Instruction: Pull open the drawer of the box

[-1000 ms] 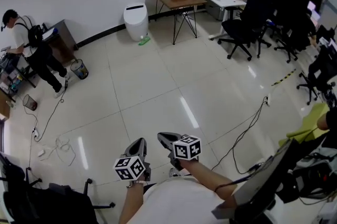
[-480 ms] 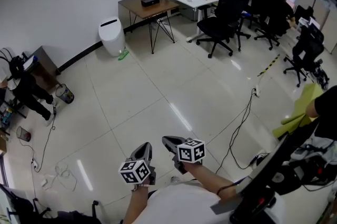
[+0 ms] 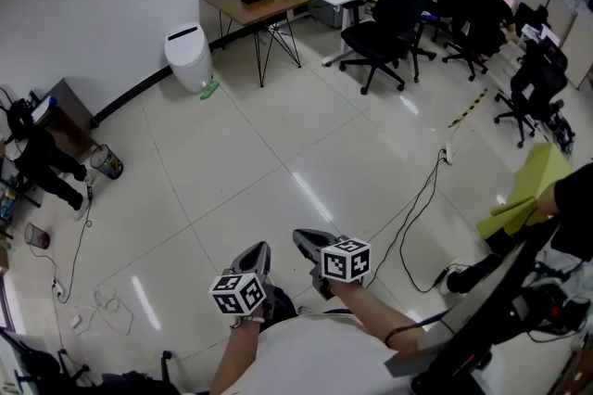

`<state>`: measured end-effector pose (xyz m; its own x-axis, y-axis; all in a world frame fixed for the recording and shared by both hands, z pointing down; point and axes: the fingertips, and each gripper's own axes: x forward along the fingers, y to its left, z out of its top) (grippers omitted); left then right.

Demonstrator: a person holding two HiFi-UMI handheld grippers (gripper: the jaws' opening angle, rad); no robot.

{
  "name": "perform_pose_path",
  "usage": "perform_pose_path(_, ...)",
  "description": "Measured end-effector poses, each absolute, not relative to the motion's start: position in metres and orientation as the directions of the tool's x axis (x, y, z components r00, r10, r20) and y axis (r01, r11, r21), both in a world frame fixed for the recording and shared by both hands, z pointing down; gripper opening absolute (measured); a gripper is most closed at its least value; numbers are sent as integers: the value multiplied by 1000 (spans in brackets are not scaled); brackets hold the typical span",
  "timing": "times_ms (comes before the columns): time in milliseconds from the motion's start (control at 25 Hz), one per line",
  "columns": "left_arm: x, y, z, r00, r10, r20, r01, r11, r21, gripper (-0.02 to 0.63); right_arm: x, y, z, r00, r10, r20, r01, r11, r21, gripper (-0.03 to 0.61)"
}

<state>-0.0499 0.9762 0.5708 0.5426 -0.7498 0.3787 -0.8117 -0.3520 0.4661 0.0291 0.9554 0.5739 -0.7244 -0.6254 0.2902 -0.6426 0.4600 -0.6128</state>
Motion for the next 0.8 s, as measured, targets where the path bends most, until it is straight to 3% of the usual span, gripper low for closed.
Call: perform_pose_path(800, -82, 810, 553, 689, -617, 379, -721, -532, 445, 3, 14, 805, 544, -576, -784, 233, -714, 343, -610, -14)
